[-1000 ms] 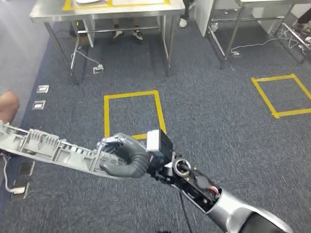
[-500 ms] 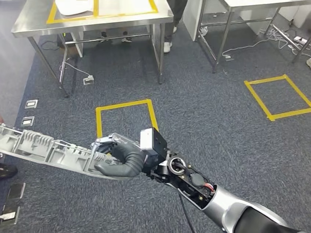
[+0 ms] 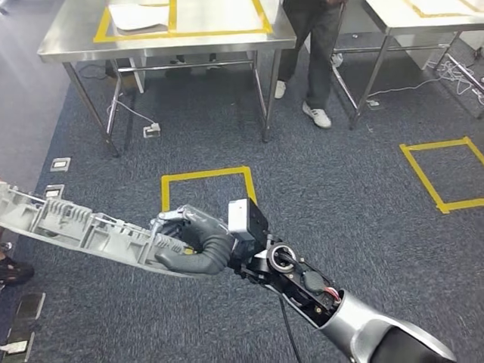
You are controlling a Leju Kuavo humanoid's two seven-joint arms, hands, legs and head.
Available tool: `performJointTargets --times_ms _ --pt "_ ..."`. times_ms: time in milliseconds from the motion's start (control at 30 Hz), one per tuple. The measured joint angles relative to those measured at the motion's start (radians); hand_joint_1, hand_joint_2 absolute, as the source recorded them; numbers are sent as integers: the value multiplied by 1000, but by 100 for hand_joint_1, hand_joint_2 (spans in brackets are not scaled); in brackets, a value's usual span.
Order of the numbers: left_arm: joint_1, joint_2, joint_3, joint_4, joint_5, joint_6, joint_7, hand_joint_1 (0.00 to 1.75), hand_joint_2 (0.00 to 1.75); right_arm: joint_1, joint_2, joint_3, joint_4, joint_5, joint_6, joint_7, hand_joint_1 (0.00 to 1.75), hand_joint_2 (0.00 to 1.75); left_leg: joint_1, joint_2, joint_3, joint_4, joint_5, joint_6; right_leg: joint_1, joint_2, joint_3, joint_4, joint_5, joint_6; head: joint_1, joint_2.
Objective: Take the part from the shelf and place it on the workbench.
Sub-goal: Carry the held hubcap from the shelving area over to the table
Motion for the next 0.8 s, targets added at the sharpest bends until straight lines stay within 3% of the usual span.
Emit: performJointTargets --times_ms 100,133,167,267,300,333,367,433,467,500,567,633,667,733,800 --pt "-4 1 0 0 0 1 -2 0 175 -6 0 1 0 0 0 -2 175 175 -2 0 19 22 -2 -15 -3 2 46 -30 0 -16 1 0" --pt "-5 2 0 0 0 1 -3 0 175 -9 1 2 0 0 -2 -2 175 175 -2 2 5 53 -8 -18 -7 0 63 -35 1 -18 -3 0" --pt "-7 2 0 0 0 1 -4 0 175 -11 1 3 0 0 -4 -2 175 175 0 5 -23 105 -24 -22 -11 -1 76 -40 1 -19 -8 0" --pt "-7 5 1 0 0 1 -6 0 175 -11 1 5 0 -1 -8 -2 175 175 4 8 -159 281 -98 -38 -16 -2 93 -43 -16 -17 -17 0" --pt "-6 7 1 0 0 1 -6 0 175 -10 1 5 0 -1 -10 -2 175 175 6 9 -190 293 -113 -41 -19 -1 101 -43 -26 -14 -18 0" --pt "-4 9 1 0 0 1 -7 0 175 -9 1 5 0 -1 -11 -2 175 175 9 10 -204 272 -108 -45 -23 0 112 -42 -36 -10 -20 0" --pt "-3 11 1 0 0 1 -8 0 175 -9 1 5 0 -1 -12 -2 175 175 12 12 -203 221 -73 -48 -27 2 126 -41 -49 -5 -22 0" --pt "2 12 1 0 0 1 -9 0 175 -8 1 5 0 -2 -13 -3 175 175 20 18 -187 89 47 -55 -31 3 148 -33 -77 8 -31 0" --pt "3 12 1 0 0 1 -9 0 175 -9 0 5 1 -3 -13 -4 175 175 21 22 -181 46 92 -51 -30 4 153 -28 -92 16 -36 0" --pt "3 12 1 0 0 1 -9 0 175 -9 0 5 1 -3 -12 -5 175 175 21 25 -179 26 117 -44 -28 4 157 -23 -102 23 -37 0" --pt "1 12 1 0 1 1 -8 0 175 -10 0 6 2 -2 -10 -7 175 175 19 27 -174 25 111 -21 -26 3 163 -11 -113 37 -30 0" --pt "1 11 1 0 1 3 -8 0 175 -11 0 7 3 -2 -8 -8 175 175 19 24 -158 22 101 -3 -30 -4 145 43 -116 45 -17 0" --pt "2 11 1 0 1 3 -8 0 175 -12 0 8 3 -2 -7 -8 175 175 19 24 -148 21 95 4 -32 -7 115 96 -125 48 -12 0" --pt "2 12 1 0 1 5 -8 0 175 -11 0 9 3 -2 -5 -9 175 175 17 23 -129 17 80 10 -34 -10 26 230 -170 53 -1 0" --pt "2 13 1 0 1 7 -8 0 175 -10 0 10 4 -2 -4 -9 175 175 16 20 -104 15 60 11 -34 -11 -42 296 -225 57 7 0"
